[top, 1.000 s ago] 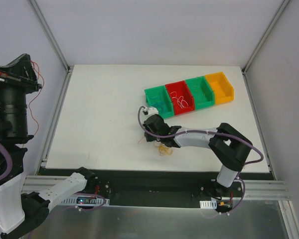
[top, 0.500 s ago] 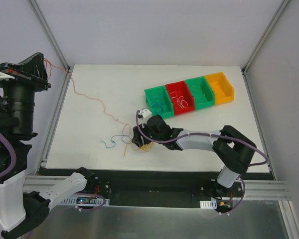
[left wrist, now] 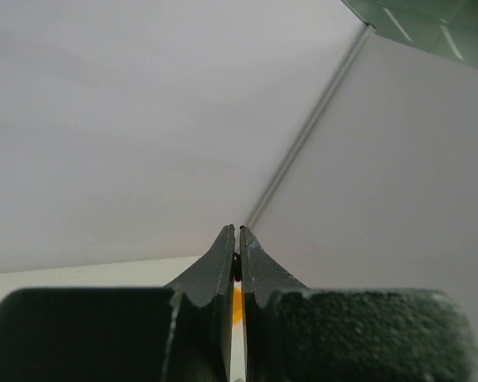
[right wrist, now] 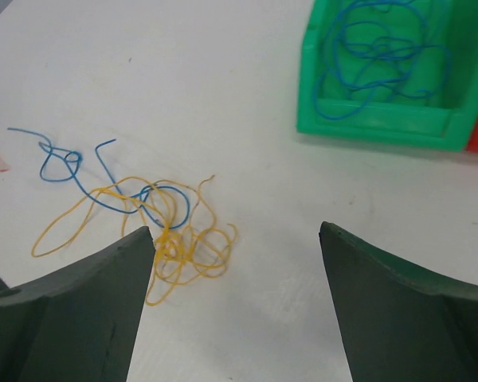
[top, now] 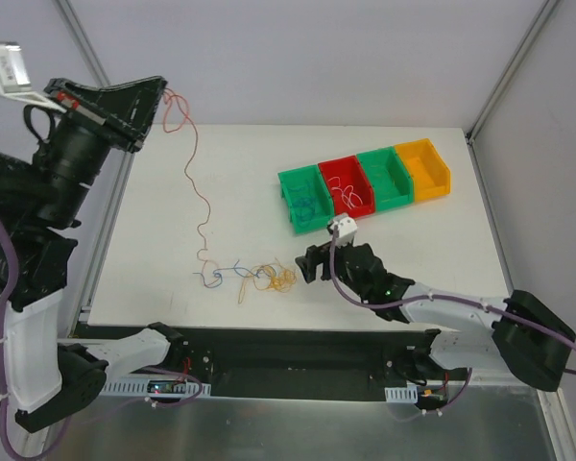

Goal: Untangle the cables

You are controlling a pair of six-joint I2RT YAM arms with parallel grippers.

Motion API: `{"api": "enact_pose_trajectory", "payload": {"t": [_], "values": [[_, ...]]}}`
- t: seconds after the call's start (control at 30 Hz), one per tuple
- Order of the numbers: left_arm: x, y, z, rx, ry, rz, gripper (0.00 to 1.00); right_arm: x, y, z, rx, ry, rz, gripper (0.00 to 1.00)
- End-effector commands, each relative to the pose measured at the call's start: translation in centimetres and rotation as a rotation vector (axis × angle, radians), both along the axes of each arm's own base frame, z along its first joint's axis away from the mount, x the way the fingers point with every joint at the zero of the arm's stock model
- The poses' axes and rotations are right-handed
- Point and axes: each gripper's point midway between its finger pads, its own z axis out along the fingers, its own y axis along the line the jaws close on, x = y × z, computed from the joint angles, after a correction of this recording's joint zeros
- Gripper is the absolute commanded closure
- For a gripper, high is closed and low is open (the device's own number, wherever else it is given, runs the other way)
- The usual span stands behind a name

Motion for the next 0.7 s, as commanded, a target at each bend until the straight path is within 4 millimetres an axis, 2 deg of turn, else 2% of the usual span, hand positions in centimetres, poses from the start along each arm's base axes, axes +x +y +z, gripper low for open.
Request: {"api": "enact_pose_trajectory", "payload": {"t": [0.0, 0.17, 0.23, 0.33, 0.43, 0.57, 0.67], "values": [[0.3, -7.1, 0.3, -0.045, 0.064, -0.376, 1.0, 1.8, -4.3, 3.6, 0.114, -0.134, -0.199, 0.13], [-0.6, -9.7, 2.4, -0.083, 0.04, -0.558, 1.0, 1.8, -8.3, 3.7, 0.197, -0.157, -0.337, 0.12], [-1.5, -10.0, 3.6, -0.112, 0.023, -0.614, 1.0, 2.0, -9.9, 3.5, 0.214, -0.163, -0.399, 0.12], [-2.3, -10.5, 4.1, -0.14, 0.019, -0.672, 1.0, 2.2, -12.1, 3.2, 0.228, -0.171, -0.499, 0.12], [-2.1, -11.5, 2.8, -0.143, 0.054, -0.712, 1.0, 2.3, -14.2, 3.0, 0.247, -0.174, -0.606, 0.13], [-1.0, -12.9, 0.4, -0.138, 0.117, -0.731, 1.0, 2.0, -16.1, 3.1, 0.275, -0.189, -0.675, 0.14], [0.5, -14.7, -2.8, -0.133, 0.196, -0.733, 1.0, 1.8, -17.2, 3.1, 0.293, -0.196, -0.718, 0.14]]}}
